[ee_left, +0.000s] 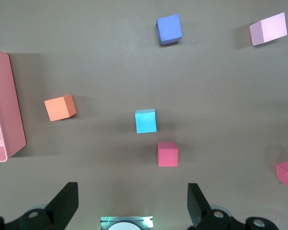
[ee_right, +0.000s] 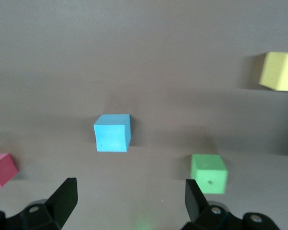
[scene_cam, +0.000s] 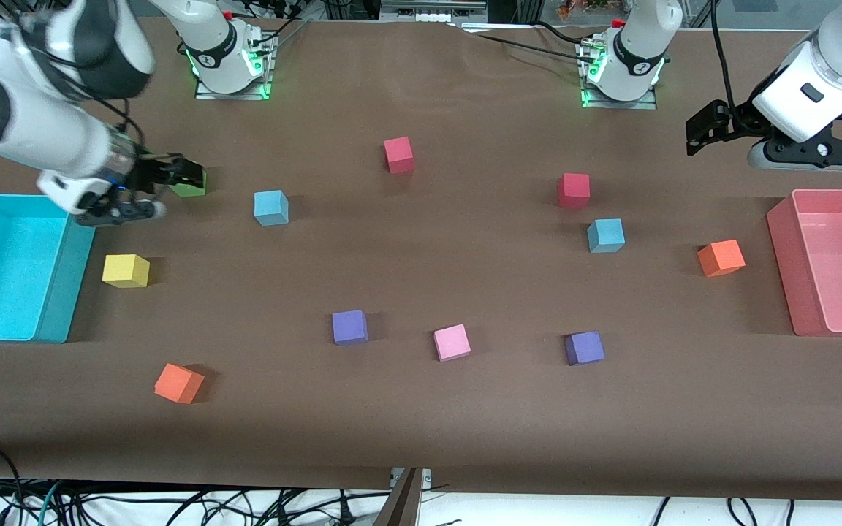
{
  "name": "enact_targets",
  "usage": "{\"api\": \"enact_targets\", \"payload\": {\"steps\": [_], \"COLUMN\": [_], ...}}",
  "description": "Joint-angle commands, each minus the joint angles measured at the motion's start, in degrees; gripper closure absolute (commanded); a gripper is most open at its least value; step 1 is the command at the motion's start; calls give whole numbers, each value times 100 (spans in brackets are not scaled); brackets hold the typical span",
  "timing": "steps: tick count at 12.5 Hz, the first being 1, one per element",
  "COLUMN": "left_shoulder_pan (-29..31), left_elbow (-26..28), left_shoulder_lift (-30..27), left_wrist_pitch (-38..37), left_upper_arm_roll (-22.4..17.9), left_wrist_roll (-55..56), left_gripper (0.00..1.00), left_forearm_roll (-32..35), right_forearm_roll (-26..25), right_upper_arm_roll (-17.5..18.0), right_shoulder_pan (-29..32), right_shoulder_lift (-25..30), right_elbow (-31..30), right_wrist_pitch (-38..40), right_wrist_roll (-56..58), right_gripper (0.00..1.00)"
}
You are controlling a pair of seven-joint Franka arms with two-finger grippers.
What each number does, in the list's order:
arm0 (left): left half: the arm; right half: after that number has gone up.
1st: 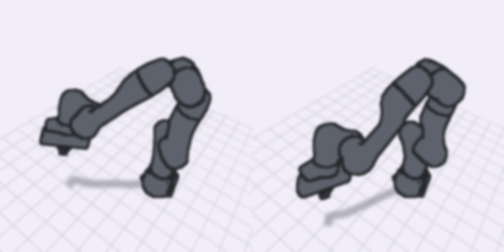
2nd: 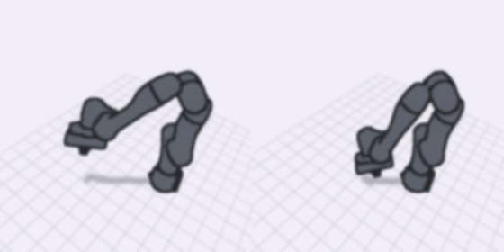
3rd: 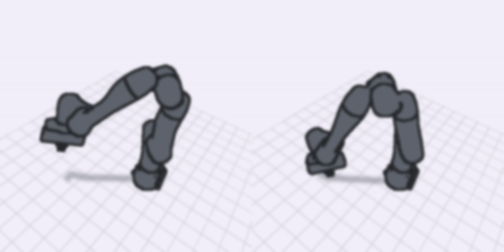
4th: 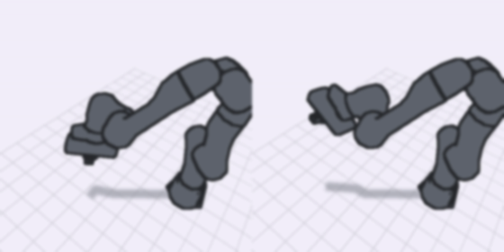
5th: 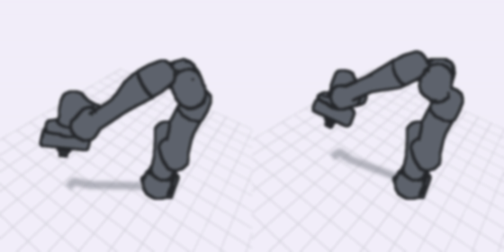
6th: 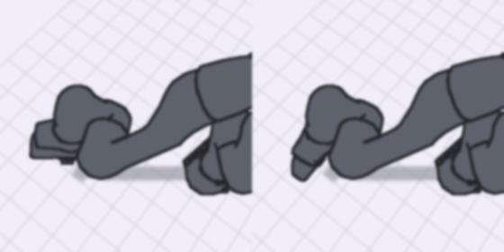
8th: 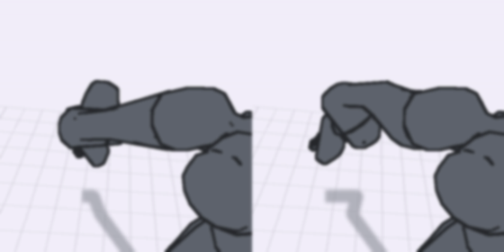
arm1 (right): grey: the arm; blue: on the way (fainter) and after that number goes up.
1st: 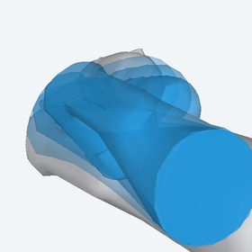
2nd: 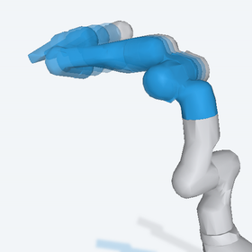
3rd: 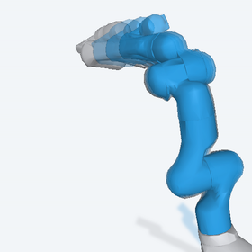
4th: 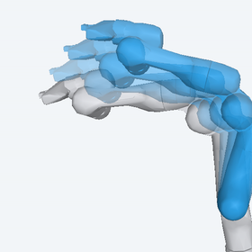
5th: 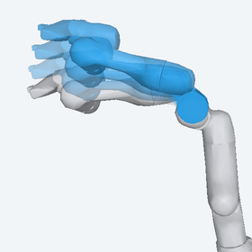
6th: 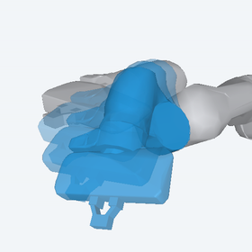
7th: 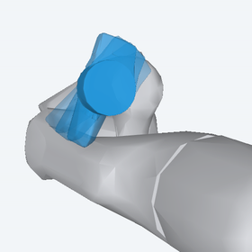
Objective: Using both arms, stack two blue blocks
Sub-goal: 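Reach the right gripper down and grasp the light blue cube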
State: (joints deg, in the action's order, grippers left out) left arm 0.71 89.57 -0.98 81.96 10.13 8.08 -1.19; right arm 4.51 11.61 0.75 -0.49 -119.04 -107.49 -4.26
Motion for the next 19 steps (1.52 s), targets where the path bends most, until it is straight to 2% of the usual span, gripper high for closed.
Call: {"api": "enact_targets", "payload": {"steps": [1, 3, 6, 7, 9, 11, 14, 19], "left_shoulder_pan": [-18, -18, -18, -18, -18, -19, -18, 8], "left_elbow": [-142, -151, -151, -142, -151, -151, -212, -239], "left_shoulder_lift": [46, 46, 46, 37, 54, 28, 28, 37], "left_wrist_pitch": [-66, -66, -66, -84, -58, -66, -66, -84], "left_upper_arm_roll": [7, 7, 7, 7, -2, 225, 331, 306], "left_wrist_roll": [45, 45, 45, 45, 45, 167, 343, 396], "left_gripper": [0, 0, 0, 0, 0, 0, 0, 0], "left_forearm_roll": [-30, -30, -30, -30, -47, -30, -21, -30], "right_forearm_roll": [85, 41, -47, -273, -337, -346, -363, -398], "right_upper_arm_roll": [516, 719, 763, 763, 763, 763, 763, 763], "right_shoulder_pan": [22, 22, -92, -127, -128, -136, -180, -180], "right_shoulder_lift": [119, 128, -21, -109, -372, -530, -724, -1058], "right_elbow": [-837, -1383, -1990, -2140, -2176, -2211, -2483, -2545], "right_wrist_pitch": [-928, -1562, -2545, -2923, -3182, -3383, -3997, -4324], "right_wrist_roll": [-495, -488, -409, -391, -426, -426, -417, -391], "right_gripper": [1, 1, 1, 1, 1, 1, 1, 1]}}
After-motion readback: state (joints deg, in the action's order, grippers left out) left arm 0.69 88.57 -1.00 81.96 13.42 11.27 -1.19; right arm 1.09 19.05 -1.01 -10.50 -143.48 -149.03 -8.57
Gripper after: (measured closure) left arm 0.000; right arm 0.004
